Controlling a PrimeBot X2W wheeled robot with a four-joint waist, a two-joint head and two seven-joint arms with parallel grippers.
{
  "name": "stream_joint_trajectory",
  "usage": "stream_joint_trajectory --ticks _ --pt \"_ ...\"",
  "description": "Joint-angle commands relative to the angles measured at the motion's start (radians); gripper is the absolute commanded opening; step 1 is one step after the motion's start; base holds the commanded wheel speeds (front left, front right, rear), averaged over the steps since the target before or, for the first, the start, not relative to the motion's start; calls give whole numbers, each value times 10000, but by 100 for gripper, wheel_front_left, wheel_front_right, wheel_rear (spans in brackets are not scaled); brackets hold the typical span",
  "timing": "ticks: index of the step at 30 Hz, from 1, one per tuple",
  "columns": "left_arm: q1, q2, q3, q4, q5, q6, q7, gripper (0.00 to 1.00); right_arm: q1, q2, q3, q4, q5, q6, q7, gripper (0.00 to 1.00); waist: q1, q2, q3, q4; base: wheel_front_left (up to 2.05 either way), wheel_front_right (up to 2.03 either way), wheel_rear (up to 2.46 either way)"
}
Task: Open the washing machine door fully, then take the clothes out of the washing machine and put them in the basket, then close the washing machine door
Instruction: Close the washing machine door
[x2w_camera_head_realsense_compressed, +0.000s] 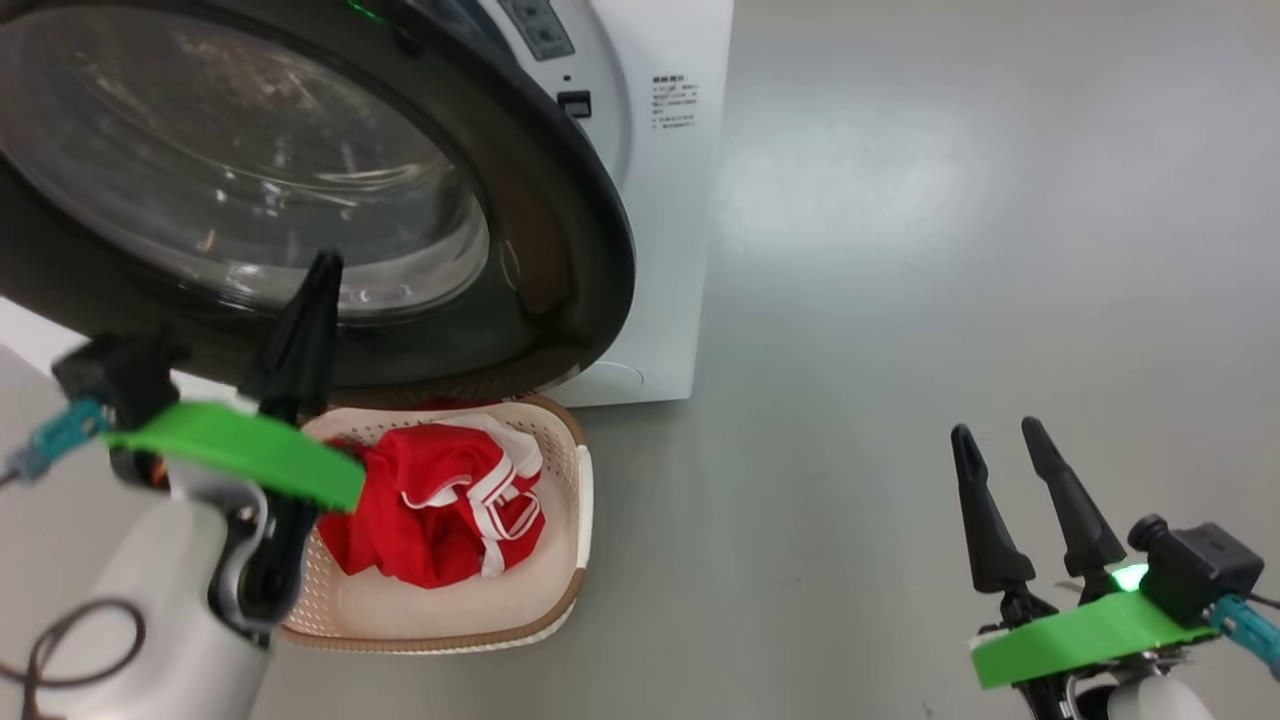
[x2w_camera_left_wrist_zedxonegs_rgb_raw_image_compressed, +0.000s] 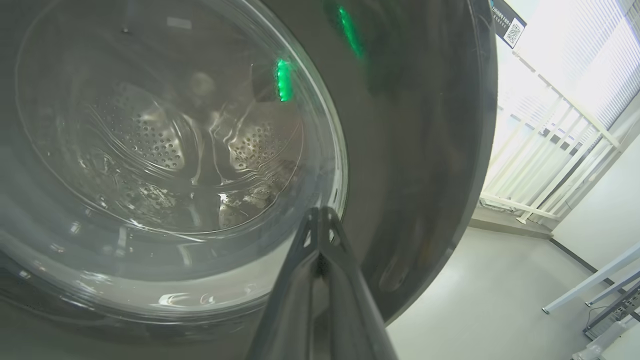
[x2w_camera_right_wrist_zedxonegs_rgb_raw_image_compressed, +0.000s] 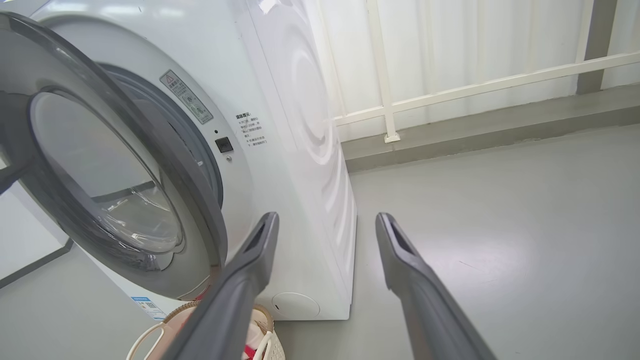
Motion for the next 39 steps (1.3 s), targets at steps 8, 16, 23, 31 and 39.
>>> stream_joint_trajectory --ticks 8,16,23,31,39 --pt "1864 148 1579 -750 872 -58 -49 3 377 -133 45 -200 -106 65 -65 100 0 -1 -419 330 0 0 0" --pt "3629 -184 2585 -1144 2029 -58 -49 44 716 -233 -9 -178 -82 65 -65 100 0 -1 -699 385 0 0 0" --pt "4622 -492 3271 -1500 2998 -58 -49 90 973 -270 -83 -204 -96 65 -65 100 0 -1 -822 324 0 0 0" --pt "5434 -844 4116 -2051 4042 -58 -49 100 1127 -300 -187 -223 -104 65 -65 100 0 -1 -924 91 0 0 0" --pt "6060 -1185 5008 -3079 5150 -58 -49 100 1285 -358 -211 -240 -86 65 -65 100 0 -1 -1114 -71 0 0 0"
